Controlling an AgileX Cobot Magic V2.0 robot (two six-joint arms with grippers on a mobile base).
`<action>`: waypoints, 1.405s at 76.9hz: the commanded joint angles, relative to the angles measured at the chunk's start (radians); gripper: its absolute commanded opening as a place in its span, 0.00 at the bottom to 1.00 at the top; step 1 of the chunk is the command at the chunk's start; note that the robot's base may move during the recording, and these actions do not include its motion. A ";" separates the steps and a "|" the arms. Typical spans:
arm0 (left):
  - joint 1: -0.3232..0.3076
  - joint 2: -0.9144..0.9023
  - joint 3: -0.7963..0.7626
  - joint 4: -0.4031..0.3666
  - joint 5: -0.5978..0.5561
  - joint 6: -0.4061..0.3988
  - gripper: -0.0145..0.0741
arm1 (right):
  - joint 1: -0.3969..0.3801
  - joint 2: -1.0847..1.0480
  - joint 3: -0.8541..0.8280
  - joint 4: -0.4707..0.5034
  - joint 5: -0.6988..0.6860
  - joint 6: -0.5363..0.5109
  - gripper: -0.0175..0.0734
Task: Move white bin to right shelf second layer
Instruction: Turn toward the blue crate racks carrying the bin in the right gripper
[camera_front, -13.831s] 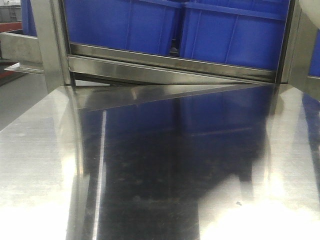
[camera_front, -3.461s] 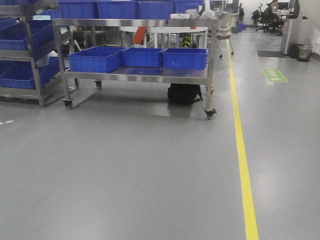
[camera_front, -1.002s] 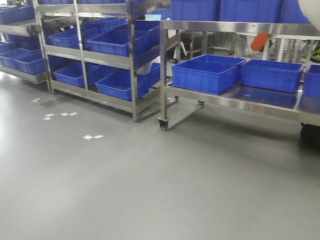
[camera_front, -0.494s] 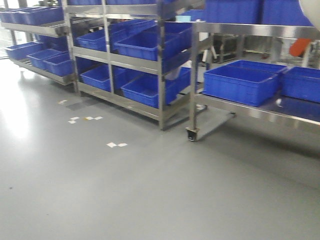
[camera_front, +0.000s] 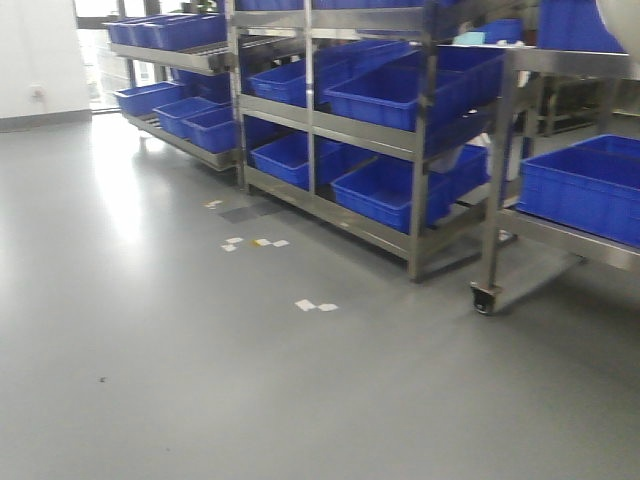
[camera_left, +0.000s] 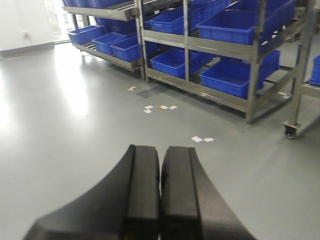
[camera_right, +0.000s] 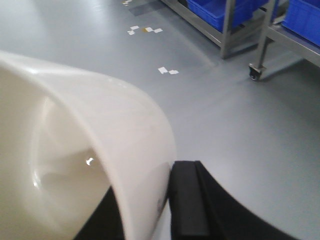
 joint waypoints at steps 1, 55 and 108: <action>-0.008 -0.014 0.037 0.000 -0.085 -0.003 0.26 | -0.006 0.001 -0.031 0.001 -0.096 -0.004 0.25; -0.008 -0.014 0.037 0.000 -0.085 -0.003 0.26 | -0.006 0.001 -0.031 0.001 -0.096 -0.004 0.25; -0.008 -0.014 0.037 0.000 -0.085 -0.003 0.26 | -0.006 0.001 -0.031 0.001 -0.096 -0.004 0.25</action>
